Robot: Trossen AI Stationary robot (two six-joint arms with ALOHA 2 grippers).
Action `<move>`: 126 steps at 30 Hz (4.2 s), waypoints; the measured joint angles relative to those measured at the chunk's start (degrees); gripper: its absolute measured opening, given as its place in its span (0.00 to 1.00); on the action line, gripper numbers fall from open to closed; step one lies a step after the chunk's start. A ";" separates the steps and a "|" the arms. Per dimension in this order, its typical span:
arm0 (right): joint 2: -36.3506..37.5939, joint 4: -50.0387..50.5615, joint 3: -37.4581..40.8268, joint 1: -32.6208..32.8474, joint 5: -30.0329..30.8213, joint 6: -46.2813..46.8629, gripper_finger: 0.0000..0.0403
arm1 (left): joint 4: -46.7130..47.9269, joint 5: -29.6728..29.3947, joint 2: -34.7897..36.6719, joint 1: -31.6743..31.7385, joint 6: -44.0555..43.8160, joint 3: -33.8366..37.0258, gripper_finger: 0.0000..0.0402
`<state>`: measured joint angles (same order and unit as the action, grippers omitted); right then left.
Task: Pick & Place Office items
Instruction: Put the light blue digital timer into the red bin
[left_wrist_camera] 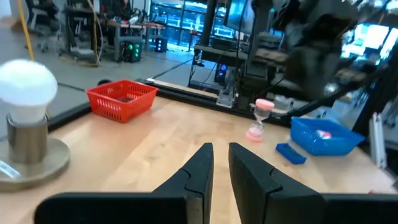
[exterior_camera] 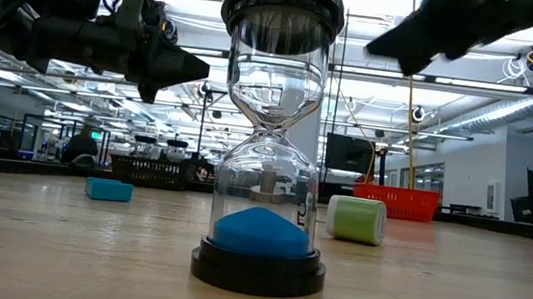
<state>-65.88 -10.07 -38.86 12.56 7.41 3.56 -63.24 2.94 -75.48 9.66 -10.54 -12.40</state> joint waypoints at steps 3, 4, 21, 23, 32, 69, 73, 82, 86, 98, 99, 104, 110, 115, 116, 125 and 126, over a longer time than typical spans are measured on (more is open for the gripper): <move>-1.20 -0.98 0.01 -6.48 -0.04 -0.18 0.01 | -0.02 0.00 0.02 -0.01 -4.28 0.00 0.14; -1.73 -1.74 0.01 -8.46 -0.04 -0.18 0.01 | -0.10 0.00 0.00 0.00 -5.58 0.00 0.14; -11.12 -11.28 0.01 -24.34 -0.15 -5.25 0.01 | 42.04 -4.92 0.02 -7.65 -3.04 -16.78 0.13; -11.08 -11.15 0.01 -24.61 -0.16 -5.25 0.01 | 48.51 -4.96 0.02 -8.63 -2.96 -19.08 0.10; -11.09 -11.30 0.01 -24.62 -0.19 -5.10 0.01 | 60.09 -3.29 0.02 -12.57 3.28 -21.07 0.05; -11.07 -11.93 1.40 -24.60 -0.23 -4.93 0.01 | 79.67 0.37 -11.54 -14.55 16.16 -25.09 0.68; -11.07 -12.10 1.43 -24.60 -0.23 -5.08 0.01 | 80.34 0.17 -11.33 -13.90 9.27 -25.05 0.57; -11.07 -11.99 1.48 -24.58 -3.43 -5.14 0.01 | 82.95 1.44 -11.08 -12.38 -10.51 -25.20 0.38; -11.07 -11.99 1.49 -24.55 -4.77 -5.14 0.01 | 82.62 2.44 -11.09 -12.15 -17.43 -25.11 0.50; -11.07 -11.51 1.50 -23.22 -4.74 -5.13 0.01 | 82.53 2.00 -10.93 -13.53 -17.12 -25.09 0.81; -11.07 -11.51 1.50 -23.08 -4.73 -5.23 0.01 | 82.45 1.46 -10.93 -13.72 -17.52 -25.09 0.80; -11.07 -11.99 1.50 -22.96 -4.59 -5.67 0.01 | 82.33 -2.42 -10.99 -15.26 -19.55 -25.00 0.74; -11.07 -12.41 1.50 -22.96 -4.56 -5.38 0.01 | 82.31 -4.46 -11.04 -16.28 -20.05 -24.94 0.72; -11.07 -12.41 1.50 -22.96 -4.56 -5.36 0.01 | 82.29 -4.61 -11.04 -16.27 -20.28 -24.94 0.72; -11.07 -12.41 1.50 -22.96 -4.54 -5.36 0.01 | 82.30 -4.68 -11.04 -16.29 -20.14 -24.94 0.72; -11.07 -12.41 1.50 -22.96 -4.53 -5.34 0.01 | 85.75 -5.30 -10.53 -17.80 -19.15 -25.25 0.61; -11.07 -12.41 1.50 -22.96 -4.52 -5.34 0.01 | 87.29 -5.12 -10.29 -17.92 -18.95 -25.46 0.60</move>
<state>-76.95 -22.48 -37.36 -10.39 2.90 -1.78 24.05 -2.18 -85.77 -8.26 -29.48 -37.87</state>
